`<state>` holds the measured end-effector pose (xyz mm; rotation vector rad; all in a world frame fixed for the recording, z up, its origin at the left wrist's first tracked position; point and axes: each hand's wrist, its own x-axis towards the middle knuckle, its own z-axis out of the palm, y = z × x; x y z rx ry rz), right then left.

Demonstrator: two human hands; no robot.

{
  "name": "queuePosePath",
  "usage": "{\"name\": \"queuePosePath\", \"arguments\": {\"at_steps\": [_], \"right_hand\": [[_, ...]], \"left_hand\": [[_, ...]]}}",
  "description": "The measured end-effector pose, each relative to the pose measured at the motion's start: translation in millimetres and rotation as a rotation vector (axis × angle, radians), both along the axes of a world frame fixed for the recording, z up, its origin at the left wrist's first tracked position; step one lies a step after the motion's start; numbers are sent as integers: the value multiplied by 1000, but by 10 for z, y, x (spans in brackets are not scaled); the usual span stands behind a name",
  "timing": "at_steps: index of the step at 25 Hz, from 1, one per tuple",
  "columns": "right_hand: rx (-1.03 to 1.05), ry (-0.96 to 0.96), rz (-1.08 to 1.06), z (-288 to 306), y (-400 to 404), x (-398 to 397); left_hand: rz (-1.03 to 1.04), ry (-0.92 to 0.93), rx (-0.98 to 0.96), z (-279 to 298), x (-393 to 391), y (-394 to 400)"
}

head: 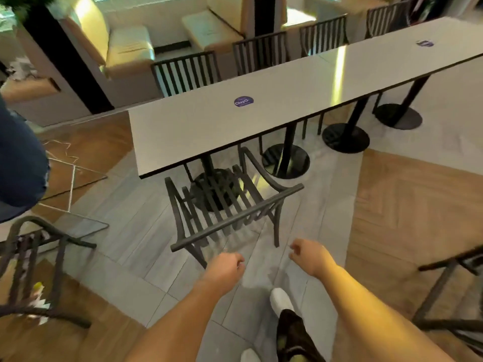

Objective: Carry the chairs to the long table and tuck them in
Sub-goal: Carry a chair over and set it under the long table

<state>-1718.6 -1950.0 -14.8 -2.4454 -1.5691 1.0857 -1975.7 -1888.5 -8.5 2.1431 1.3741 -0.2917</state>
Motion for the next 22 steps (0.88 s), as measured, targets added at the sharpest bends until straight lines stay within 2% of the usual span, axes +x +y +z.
{"name": "queuePosePath", "arguments": {"at_steps": [4,12,19,22], "right_hand": [[-41,-2,-177,-1,-900,395],[-55,-84,-480,170,-2484,1444],[-20,-107,-545,254,-3926,2648],[55,-161,-564,243,-4476,3139]], "left_hand": [[-140,0,-3,-28,493,-410],[-391,-84,31,58,2063,-1444],[-538,-136,-26,-8,3571,-2688],[-611,-154,-34,0,4158,-3177]]}}
